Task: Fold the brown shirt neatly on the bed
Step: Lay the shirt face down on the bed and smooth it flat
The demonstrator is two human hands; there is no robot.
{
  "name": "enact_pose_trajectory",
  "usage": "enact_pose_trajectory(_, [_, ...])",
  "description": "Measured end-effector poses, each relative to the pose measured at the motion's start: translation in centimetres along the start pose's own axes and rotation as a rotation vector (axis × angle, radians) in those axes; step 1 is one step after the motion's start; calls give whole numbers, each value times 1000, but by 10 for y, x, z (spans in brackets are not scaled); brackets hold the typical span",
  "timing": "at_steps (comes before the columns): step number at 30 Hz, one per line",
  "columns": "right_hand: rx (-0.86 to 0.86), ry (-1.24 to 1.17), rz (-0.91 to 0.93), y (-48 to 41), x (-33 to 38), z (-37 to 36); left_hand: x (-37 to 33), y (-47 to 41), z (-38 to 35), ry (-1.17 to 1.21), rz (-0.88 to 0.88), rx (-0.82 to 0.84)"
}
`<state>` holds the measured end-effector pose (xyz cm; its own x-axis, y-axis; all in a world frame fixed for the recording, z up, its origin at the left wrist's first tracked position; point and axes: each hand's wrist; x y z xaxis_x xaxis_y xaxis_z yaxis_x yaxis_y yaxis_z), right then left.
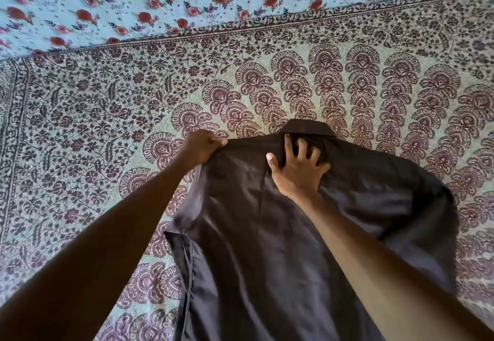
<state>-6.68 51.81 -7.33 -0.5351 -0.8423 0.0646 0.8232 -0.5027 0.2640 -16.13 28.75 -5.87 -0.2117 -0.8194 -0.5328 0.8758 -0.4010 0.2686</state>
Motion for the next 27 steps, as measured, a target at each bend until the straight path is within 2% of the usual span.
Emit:
enact_pose_trajectory(3, [-2, 0, 5, -2, 0, 0, 6, 5, -4, -47, -8, 32])
enact_pose_trajectory(6, [6, 23, 22, -3, -3, -2, 2, 15, -3, 2, 94, -147])
enact_pose_trajectory(8, [32, 42, 23, -5, -6, 0, -10, 24, -10, -168, 104, -202])
enact_pose_trajectory(11, [152, 15, 24, -13, -4, 10, -28, 39, -25, -439, 77, -312])
enact_pose_trajectory(14, [206, -137, 18, -12, -15, 22, -60, 57, -48, -407, -98, -395])
enact_pose_trajectory(16, [92, -202, 33, 8, -35, 25, -89, 74, -75, -329, -261, -299])
enact_pose_trajectory(18, [-35, -192, 40, 40, -65, 21, -118, 93, -106, -329, -340, -121])
enact_pose_trajectory(20, [-84, -117, 33, 75, -98, 17, -136, 108, -130, -349, -288, -30])
enact_pose_trajectory(25, [-108, 58, -106, 143, -178, 6, -181, 128, -149, -187, 37, -61])
enact_pose_trajectory(27, [-110, 54, -202, 166, -205, 7, -203, 145, -158, -191, -55, -85])
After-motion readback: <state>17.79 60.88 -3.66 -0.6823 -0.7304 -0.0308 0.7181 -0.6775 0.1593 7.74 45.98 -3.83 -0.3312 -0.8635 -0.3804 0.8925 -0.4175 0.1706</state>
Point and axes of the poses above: each hand's wrist, its own y-axis away from the middle knuckle, its own z-axis out of the back of the hand, x = y × z, and after that the axes turned 15 degrees about -z, right-handed
